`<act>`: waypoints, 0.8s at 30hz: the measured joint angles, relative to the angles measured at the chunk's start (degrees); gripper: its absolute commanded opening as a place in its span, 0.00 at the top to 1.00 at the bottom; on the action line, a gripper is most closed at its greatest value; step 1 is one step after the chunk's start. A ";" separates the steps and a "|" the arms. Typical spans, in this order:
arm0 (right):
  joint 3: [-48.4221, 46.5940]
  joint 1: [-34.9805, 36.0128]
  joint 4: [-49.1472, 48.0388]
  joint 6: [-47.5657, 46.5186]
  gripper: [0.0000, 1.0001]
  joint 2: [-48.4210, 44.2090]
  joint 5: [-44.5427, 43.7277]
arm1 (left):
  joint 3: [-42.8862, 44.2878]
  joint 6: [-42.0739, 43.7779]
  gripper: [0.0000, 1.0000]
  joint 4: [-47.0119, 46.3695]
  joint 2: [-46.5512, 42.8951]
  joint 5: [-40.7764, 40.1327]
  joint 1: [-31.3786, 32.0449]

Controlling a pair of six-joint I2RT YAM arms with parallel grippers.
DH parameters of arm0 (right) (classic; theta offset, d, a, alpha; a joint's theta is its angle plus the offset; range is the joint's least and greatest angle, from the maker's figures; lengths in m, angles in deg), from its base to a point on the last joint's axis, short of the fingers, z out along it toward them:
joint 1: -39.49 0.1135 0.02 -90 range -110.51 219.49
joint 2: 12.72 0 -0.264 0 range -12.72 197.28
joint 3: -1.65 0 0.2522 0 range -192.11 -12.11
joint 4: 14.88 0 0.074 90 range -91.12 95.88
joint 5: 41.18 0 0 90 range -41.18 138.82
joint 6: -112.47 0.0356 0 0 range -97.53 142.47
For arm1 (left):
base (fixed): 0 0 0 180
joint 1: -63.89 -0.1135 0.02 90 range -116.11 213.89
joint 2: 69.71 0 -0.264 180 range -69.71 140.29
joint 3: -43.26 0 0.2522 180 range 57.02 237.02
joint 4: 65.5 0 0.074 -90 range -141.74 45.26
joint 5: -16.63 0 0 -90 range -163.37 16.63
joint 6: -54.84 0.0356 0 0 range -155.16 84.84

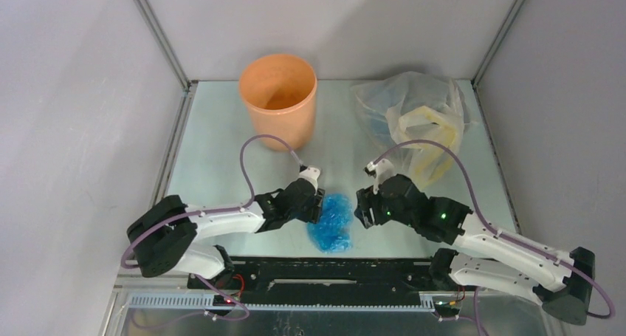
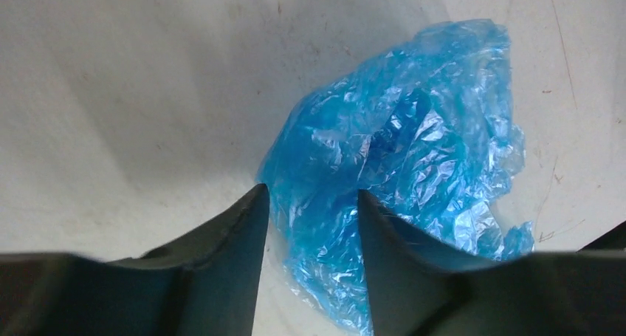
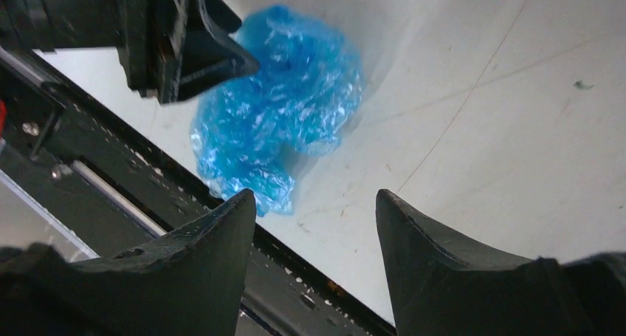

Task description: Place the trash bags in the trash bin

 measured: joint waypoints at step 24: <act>9.25 3.58 -16.63 7.63 0.40 6.58 6.91 | -17.75 -5.25 1.00 -17.99 -21.33 1.97 0.04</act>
